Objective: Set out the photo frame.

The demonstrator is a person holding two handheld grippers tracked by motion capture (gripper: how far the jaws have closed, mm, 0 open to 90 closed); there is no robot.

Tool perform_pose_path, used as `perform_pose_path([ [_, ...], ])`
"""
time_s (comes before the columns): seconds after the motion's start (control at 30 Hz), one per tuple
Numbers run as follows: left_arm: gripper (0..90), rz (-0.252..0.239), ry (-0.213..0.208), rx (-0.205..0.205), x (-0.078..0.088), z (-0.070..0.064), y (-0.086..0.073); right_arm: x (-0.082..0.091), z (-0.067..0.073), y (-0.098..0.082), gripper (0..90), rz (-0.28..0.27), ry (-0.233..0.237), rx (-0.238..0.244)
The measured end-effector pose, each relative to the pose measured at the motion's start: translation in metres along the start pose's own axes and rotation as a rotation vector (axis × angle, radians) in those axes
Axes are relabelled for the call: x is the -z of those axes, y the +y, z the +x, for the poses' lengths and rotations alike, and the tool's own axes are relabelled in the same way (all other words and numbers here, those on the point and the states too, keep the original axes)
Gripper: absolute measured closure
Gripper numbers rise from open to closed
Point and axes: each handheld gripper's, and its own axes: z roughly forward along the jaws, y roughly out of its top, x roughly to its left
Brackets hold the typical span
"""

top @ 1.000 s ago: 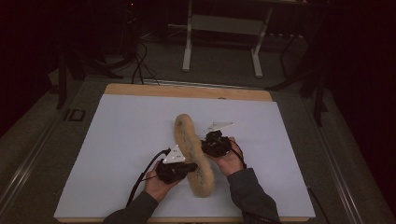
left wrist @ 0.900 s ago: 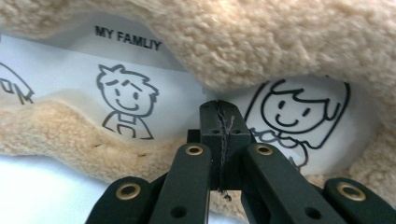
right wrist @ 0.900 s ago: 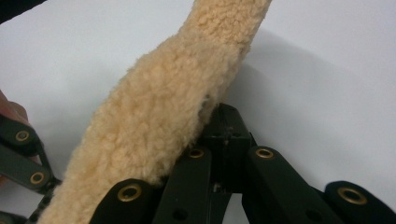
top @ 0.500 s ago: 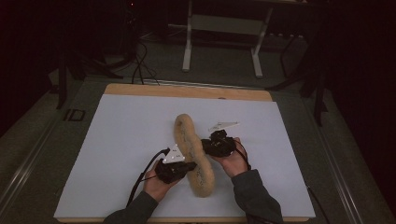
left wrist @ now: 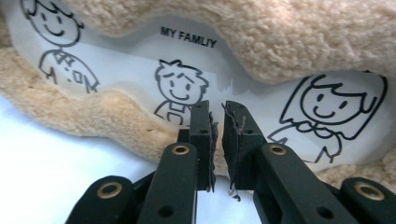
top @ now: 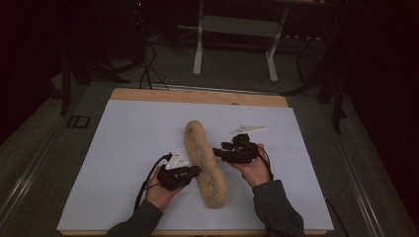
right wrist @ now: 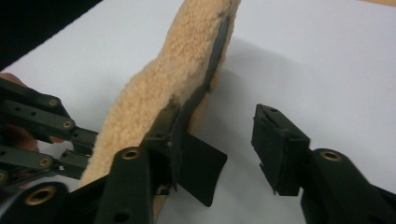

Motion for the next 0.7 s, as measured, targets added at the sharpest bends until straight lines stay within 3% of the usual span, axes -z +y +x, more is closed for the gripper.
perform_pose_path([
  [0.47, 79.6, 0.001, 0.023, 0.019, 0.003, 0.007, -0.002, 0.006, 0.009, 0.008, 35.9, -0.051, 0.066, -0.06],
  [0.57, 79.4, 0.002, 0.027, 0.021, 0.003, 0.008, -0.002, 0.003, 0.016, 0.01, 34.1, -0.035, 0.089, -0.045],
  [0.7, 79.3, -0.003, 0.031, 0.027, 0.004, 0.009, -0.002, -0.011, 0.028, 0.009, 37.7, 0.036, 0.096, -0.006],
])
